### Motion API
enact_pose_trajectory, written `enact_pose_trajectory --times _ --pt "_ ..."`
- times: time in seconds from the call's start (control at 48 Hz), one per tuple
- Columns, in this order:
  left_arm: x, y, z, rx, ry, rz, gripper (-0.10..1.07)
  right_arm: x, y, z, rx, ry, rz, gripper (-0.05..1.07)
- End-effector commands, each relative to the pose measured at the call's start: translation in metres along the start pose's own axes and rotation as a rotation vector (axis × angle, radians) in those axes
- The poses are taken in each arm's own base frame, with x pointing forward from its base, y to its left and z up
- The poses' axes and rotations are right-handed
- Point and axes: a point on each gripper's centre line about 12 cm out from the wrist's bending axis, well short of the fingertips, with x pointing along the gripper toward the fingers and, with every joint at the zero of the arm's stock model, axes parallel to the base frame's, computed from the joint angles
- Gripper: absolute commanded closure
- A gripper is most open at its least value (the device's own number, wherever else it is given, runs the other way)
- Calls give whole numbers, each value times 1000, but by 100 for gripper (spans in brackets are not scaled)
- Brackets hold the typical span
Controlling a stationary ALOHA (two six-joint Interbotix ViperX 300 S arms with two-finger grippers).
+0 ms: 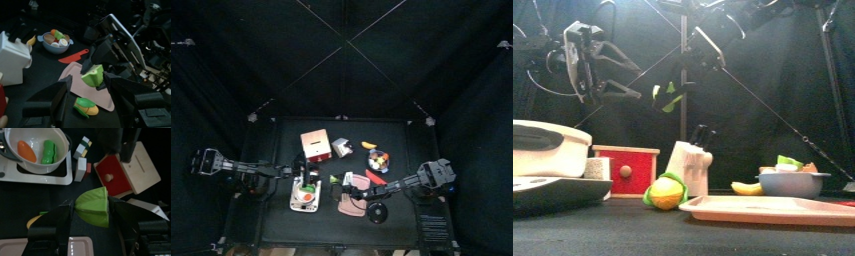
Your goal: Hand over starfruit top
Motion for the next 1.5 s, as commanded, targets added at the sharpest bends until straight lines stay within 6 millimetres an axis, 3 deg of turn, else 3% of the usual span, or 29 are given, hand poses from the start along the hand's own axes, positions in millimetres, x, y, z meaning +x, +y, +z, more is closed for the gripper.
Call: enact_pose_trajectory --times 0.0,0.562,1.0,1.167,1.479 --pt "5 -7 3 -21 -13 -16 2 -15 -16 27 24 -83 -24 28" --pt "37 -15 -1 -64 -26 -14 -3 -11 -20 36 -19 -119 -52 28" --pt "49 -14 -1 -60 -60 -17 -2 -10 -22 39 -21 -122 -55 28" --pt "51 -11 -7 -56 -43 -6 3 -9 -20 39 -20 -131 -38 27" --pt "49 -9 -8 -55 -37 -2 26 10 -14 28 -14 -80 -35 25"
